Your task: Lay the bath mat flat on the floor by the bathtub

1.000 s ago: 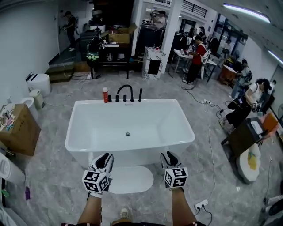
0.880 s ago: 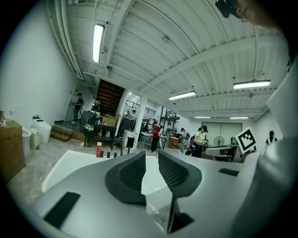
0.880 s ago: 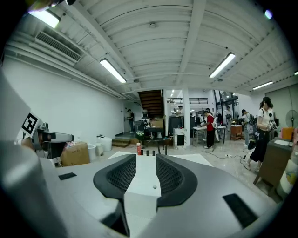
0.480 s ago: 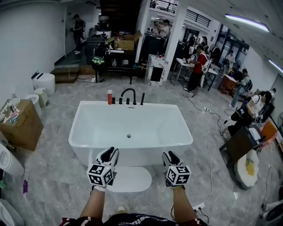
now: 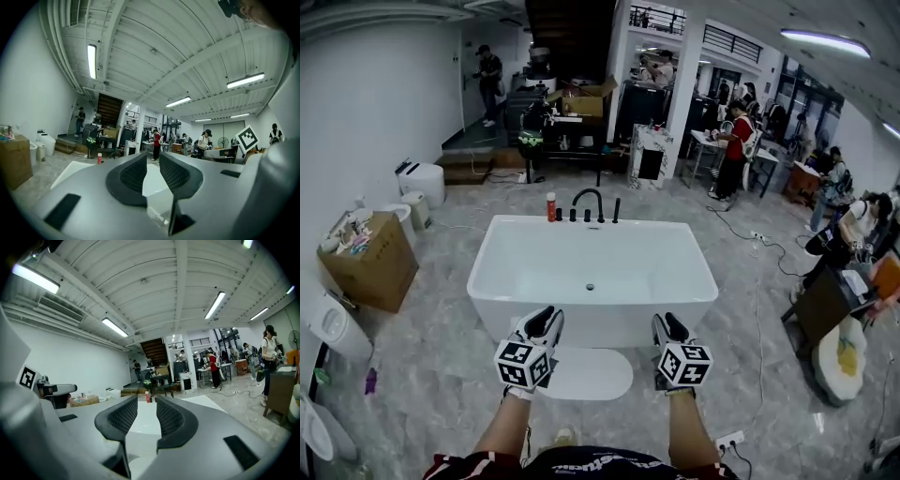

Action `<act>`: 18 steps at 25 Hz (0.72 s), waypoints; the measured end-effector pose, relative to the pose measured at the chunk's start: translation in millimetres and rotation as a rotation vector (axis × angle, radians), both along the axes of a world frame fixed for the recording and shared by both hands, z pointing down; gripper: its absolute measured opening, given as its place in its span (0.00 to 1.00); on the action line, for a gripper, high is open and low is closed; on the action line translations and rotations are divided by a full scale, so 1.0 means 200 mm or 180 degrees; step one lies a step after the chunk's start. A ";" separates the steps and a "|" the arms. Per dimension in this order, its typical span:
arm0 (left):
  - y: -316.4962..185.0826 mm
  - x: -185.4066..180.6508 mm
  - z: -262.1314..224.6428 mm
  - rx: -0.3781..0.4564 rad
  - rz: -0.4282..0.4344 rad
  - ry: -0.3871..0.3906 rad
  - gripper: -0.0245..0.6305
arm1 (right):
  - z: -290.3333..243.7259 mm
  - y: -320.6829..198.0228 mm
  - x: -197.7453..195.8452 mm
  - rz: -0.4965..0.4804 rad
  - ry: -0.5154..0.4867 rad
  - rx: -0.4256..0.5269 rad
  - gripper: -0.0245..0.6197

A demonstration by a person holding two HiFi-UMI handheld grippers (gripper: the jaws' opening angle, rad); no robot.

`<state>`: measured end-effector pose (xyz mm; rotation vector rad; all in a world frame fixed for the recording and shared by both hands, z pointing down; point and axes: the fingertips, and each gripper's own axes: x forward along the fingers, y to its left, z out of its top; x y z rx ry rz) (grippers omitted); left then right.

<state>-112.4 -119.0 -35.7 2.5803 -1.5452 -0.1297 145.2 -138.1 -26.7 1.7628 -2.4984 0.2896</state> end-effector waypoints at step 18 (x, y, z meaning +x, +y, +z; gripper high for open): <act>0.68 0.12 -0.14 0.0185 -0.0350 0.0039 0.15 | -0.02 0.73 0.27 -0.0024 0.0100 0.0074 0.27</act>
